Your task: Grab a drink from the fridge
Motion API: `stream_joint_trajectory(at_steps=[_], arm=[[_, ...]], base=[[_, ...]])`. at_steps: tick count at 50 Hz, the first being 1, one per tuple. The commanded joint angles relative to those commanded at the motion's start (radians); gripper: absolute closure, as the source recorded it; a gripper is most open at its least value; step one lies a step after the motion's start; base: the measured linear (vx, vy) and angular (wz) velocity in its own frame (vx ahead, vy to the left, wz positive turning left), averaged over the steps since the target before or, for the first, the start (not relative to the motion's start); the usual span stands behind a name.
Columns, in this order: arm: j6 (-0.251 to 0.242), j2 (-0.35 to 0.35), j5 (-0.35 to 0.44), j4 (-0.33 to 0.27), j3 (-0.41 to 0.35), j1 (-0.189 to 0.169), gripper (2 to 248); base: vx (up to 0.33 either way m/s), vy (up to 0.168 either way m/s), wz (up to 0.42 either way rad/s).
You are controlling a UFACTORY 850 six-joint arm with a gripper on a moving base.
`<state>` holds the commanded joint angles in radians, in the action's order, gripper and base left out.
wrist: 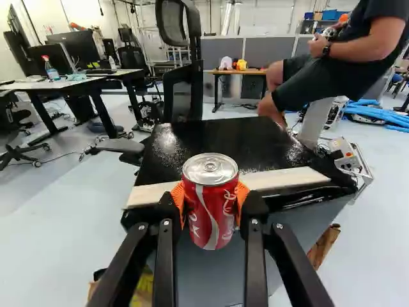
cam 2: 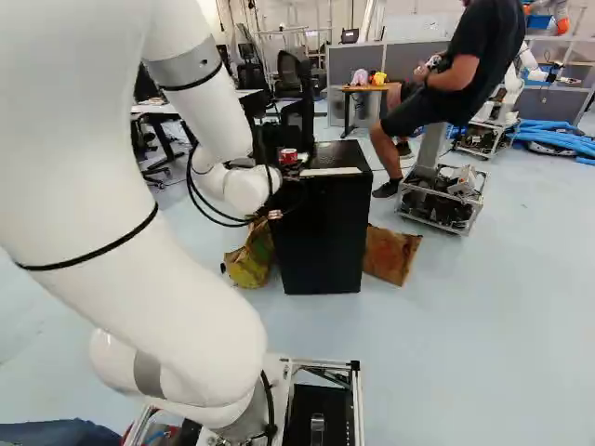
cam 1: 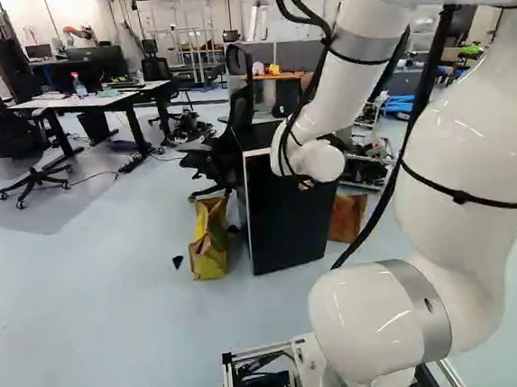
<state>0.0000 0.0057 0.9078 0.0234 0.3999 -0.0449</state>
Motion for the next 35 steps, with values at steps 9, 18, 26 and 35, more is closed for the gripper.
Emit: stream_joint_trajectory(at_steps=[9, 18, 26, 35], arm=[[0.0, 0.063, -0.008, -0.005, -0.072, 0.01, 152], [0.0, 0.117, -0.015, -0.01, -0.134, 0.019, 152], [0.0, 0.158, -0.02, -0.014, -0.181, 0.026, 152], [0.0, 0.197, -0.025, -0.017, -0.225, 0.032, 152]], base=[[0.0, 0.0, 0.0], [0.0, 0.0, 0.0], [0.0, 0.0, 0.0], [0.0, 0.0, 0.0]])
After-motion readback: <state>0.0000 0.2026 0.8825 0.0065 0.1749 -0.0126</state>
